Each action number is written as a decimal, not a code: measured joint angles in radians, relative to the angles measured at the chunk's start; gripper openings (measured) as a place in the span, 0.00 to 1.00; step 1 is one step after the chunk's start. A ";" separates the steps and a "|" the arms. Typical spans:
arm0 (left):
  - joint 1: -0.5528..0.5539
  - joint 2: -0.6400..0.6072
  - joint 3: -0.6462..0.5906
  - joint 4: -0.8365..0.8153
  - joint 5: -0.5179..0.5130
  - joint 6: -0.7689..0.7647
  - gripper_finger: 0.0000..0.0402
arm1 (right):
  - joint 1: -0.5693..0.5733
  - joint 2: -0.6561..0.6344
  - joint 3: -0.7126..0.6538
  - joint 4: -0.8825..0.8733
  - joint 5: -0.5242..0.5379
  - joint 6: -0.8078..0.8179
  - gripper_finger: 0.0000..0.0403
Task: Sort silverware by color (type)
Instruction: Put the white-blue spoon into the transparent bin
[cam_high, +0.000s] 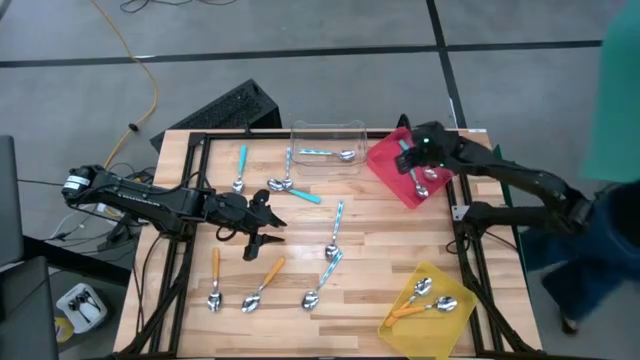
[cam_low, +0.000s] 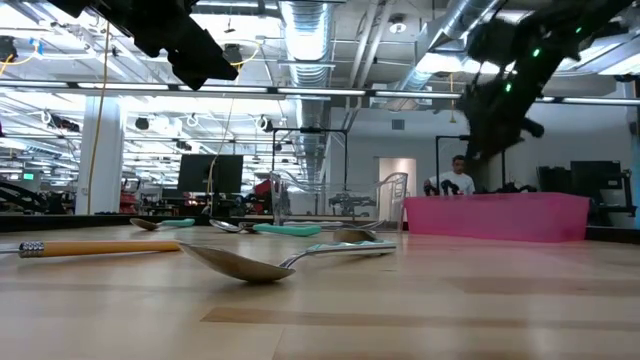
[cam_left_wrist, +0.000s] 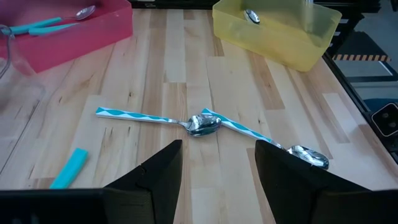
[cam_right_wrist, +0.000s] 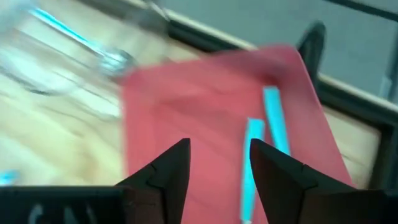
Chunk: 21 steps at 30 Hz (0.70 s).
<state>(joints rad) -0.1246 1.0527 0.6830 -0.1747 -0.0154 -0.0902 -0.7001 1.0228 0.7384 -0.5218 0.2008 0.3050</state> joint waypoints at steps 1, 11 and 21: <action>0.000 0.000 0.000 0.000 0.000 0.000 0.46 | 0.000 -0.023 0.005 0.004 -0.018 0.000 0.47; 0.000 0.000 0.000 0.052 0.036 -0.003 0.46 | 0.075 -0.244 0.008 0.053 -0.132 -0.026 0.47; -0.054 0.000 0.000 0.125 0.036 -0.009 0.46 | 0.302 -0.317 0.008 0.058 -0.133 0.004 0.47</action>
<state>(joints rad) -0.1790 1.0531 0.6827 -0.0492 0.0205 -0.0994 -0.3977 0.7055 0.7460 -0.4639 0.0674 0.3091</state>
